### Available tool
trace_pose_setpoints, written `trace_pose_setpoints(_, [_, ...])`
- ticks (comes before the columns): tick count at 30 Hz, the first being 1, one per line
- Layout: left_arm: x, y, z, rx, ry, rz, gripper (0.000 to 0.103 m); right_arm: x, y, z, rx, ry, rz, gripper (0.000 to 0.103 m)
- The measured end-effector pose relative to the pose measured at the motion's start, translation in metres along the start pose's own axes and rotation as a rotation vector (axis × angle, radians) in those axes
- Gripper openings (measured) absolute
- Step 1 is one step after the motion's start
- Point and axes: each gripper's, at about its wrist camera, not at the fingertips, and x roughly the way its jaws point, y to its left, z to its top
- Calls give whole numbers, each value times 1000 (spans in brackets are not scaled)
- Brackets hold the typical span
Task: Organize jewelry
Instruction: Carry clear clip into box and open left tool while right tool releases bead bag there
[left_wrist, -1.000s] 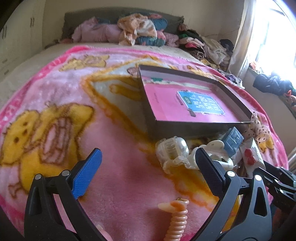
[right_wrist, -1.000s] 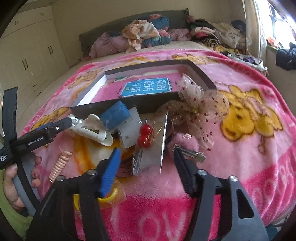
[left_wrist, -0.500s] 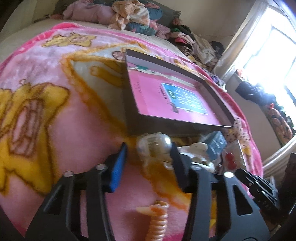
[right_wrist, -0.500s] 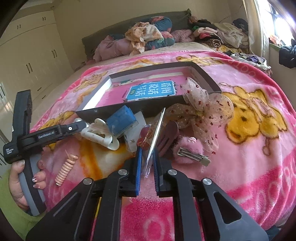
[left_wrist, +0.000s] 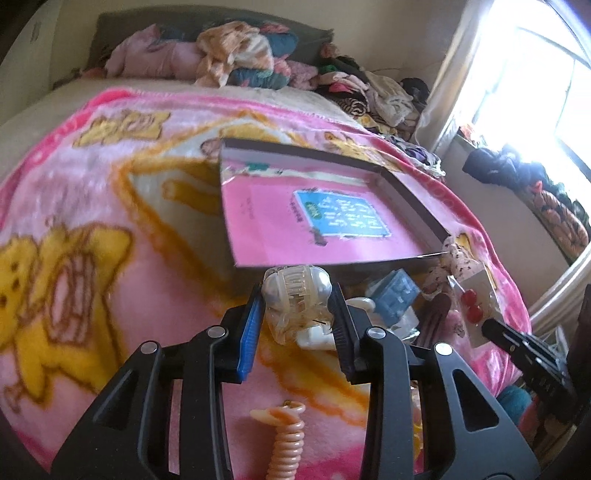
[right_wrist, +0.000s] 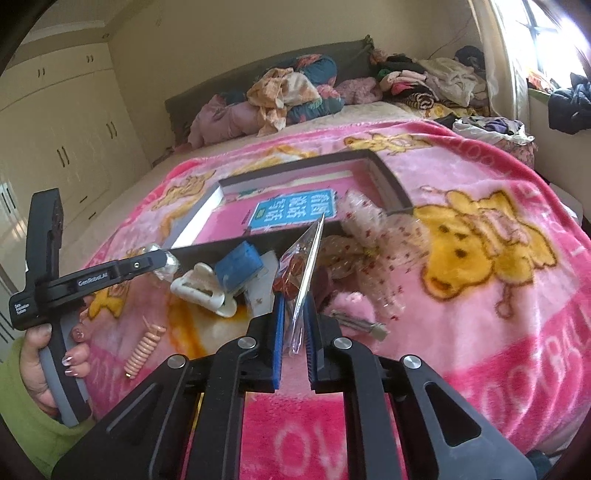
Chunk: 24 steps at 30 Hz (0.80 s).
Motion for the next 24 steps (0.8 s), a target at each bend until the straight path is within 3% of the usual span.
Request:
trace_pose_setpoints(14, [5, -37, 42, 128, -79, 33, 27, -12, -37, 32, 41, -61, -45, 10])
trace_pose_setpoints(24, [34, -48, 63, 169, -61, 46, 27, 8, -54, 70, 39, -61, -57, 10])
